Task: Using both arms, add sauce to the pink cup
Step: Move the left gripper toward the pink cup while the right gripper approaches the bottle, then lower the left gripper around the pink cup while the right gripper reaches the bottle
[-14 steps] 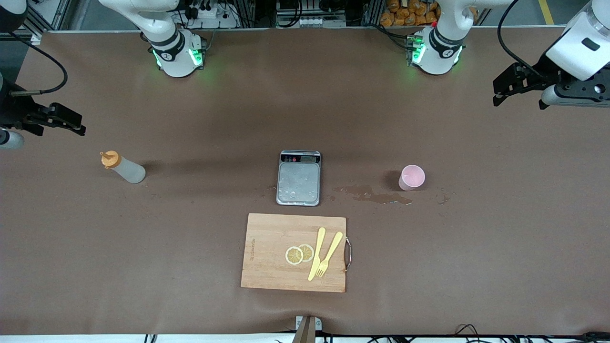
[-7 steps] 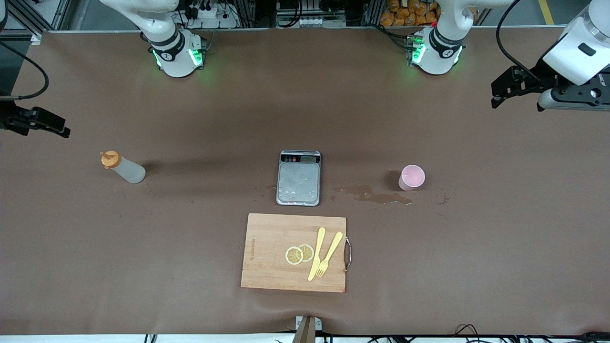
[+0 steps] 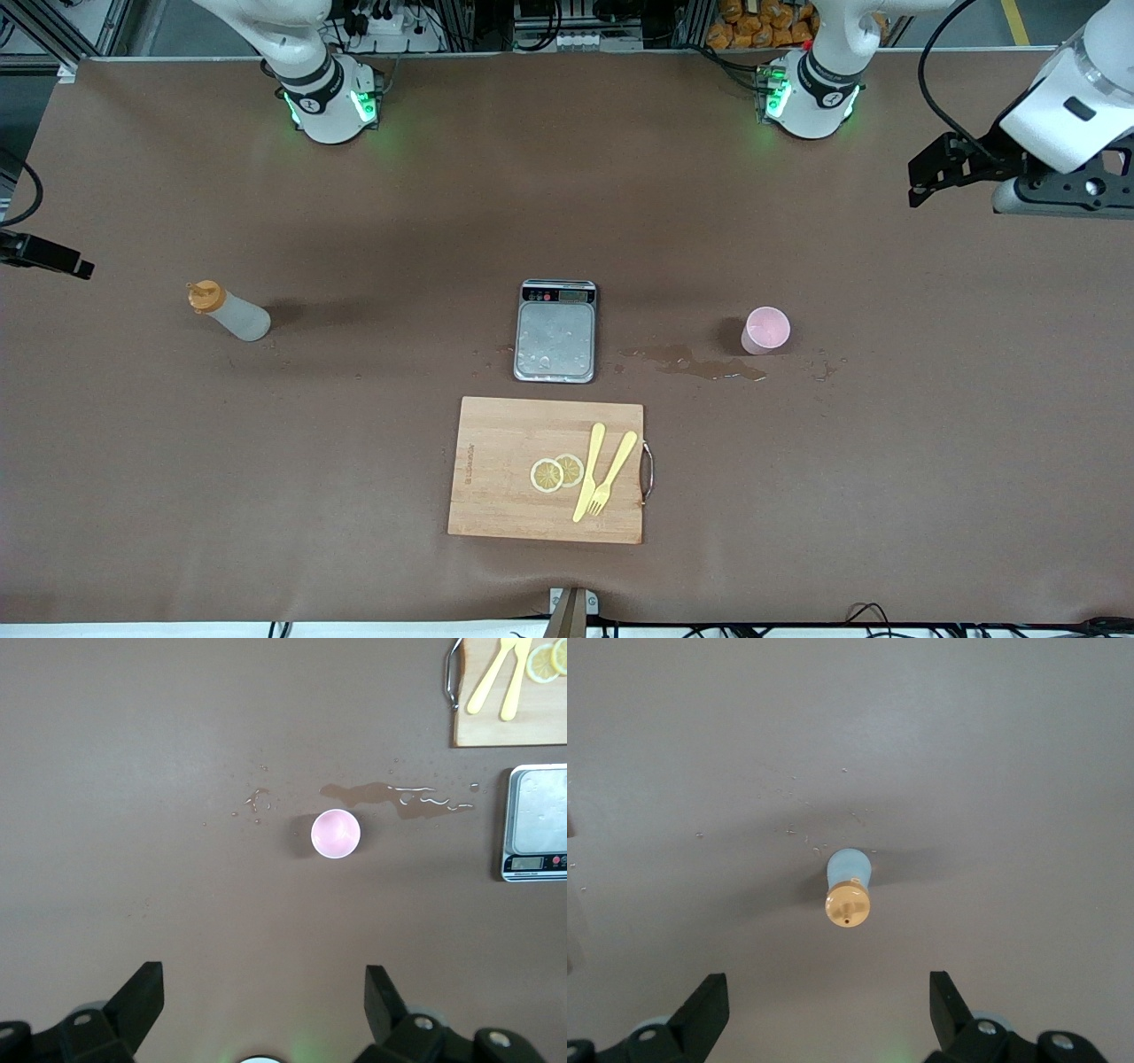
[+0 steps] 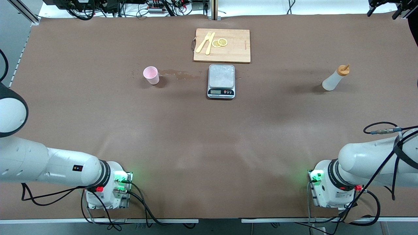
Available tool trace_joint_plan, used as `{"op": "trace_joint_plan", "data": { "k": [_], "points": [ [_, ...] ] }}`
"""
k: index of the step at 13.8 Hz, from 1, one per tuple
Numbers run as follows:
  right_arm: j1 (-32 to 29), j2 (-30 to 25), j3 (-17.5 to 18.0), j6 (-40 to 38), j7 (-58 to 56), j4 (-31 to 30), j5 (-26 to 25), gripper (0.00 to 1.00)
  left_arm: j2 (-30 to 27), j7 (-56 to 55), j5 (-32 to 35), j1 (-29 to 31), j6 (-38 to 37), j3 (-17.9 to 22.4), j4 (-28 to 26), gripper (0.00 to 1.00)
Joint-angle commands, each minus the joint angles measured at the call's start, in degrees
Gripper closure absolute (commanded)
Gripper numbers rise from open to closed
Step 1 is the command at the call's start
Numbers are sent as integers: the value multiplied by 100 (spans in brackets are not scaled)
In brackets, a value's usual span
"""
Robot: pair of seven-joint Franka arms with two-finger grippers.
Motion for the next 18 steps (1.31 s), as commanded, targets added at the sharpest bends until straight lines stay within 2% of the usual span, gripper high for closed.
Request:
{"op": "trace_joint_plan", "data": {
  "k": [1,3,5,7,9,12,15,18],
  "points": [
    [-249,-24,78,15,-38,-13,88,0,103,-58,-59,13,-103,-2,68,0],
    [-424,90,69,-3,-3,-13,149,0,130,-58,-164,56,-226,7,-28,0],
    [-810,274,69,-12,50,-4,543,0,226,-84,-243,188,-341,7,-160,0],
    [-908,407,69,15,260,14,554,0,358,-311,-235,145,-498,-19,-240,0],
    [-996,486,69,-38,934,5,563,0,516,-400,-235,127,-517,-37,-266,0],
    [-1198,688,69,-38,1726,22,589,0,543,-383,-174,136,-447,-37,-800,0],
    [-1435,951,69,-47,2176,22,817,0,552,-383,-165,153,175,-37,-1442,0],
    [-1865,1408,78,-38,2186,40,1203,0,517,-409,-165,144,1132,-107,-2216,0]
  ]
}}
